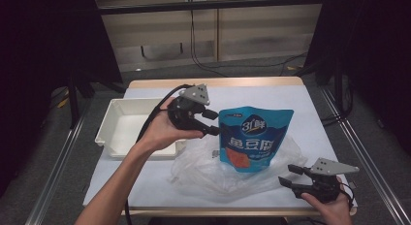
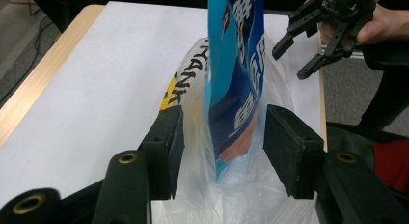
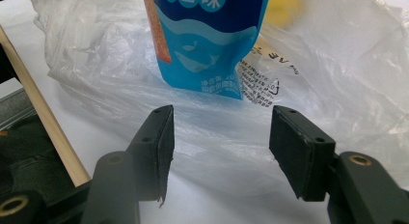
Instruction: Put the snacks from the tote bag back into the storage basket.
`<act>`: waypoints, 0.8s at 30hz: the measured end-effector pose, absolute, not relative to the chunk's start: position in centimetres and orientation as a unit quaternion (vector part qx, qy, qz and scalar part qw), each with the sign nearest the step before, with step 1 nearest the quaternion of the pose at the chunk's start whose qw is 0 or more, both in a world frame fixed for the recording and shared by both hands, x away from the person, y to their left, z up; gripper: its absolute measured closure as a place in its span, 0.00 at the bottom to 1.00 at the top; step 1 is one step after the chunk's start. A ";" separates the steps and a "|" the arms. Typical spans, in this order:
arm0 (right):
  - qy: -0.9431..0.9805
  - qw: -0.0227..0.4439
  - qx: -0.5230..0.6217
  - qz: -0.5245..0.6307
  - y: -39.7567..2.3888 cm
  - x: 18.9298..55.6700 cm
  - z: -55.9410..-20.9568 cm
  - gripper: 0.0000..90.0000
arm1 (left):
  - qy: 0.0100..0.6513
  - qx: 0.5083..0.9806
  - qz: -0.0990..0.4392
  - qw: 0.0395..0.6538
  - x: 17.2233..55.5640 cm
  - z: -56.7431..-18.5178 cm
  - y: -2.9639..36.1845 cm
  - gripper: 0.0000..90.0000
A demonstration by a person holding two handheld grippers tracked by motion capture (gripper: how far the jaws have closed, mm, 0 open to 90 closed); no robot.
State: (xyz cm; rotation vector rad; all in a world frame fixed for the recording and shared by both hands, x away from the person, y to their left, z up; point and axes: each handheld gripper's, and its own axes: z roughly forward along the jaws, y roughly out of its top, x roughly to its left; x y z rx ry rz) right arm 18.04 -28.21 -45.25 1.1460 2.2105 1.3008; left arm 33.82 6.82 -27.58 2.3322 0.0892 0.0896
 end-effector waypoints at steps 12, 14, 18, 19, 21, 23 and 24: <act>0.780 0.161 0.401 0.453 -28.2 18.1 -45.4 0.45 | 0.018 0.931 0.035 0.364 34.5 -26.8 3.8 0.58; 0.780 0.159 0.402 0.453 -28.2 18.2 -45.4 0.44 | 0.016 0.936 0.035 0.351 34.7 -26.9 3.4 0.59; 0.781 0.157 0.400 0.453 -28.1 18.2 -45.4 0.44 | 0.004 0.946 0.035 0.323 34.6 -26.9 2.4 0.62; 0.782 0.157 0.400 0.452 -28.0 18.2 -45.5 0.44 | 0.003 0.948 0.036 0.317 34.6 -26.9 2.1 0.63; 0.783 0.156 0.398 0.452 -27.9 18.2 -45.5 0.44 | -0.007 0.951 0.034 0.307 34.5 -26.9 1.5 0.65; 0.783 0.155 0.399 0.451 -27.9 18.2 -45.4 0.44 | -0.018 0.954 0.031 0.298 34.4 -27.0 1.0 0.68; 0.783 0.156 0.398 0.452 -27.9 18.2 -45.5 0.44 | -0.020 0.955 0.028 0.294 34.4 -27.0 0.7 0.70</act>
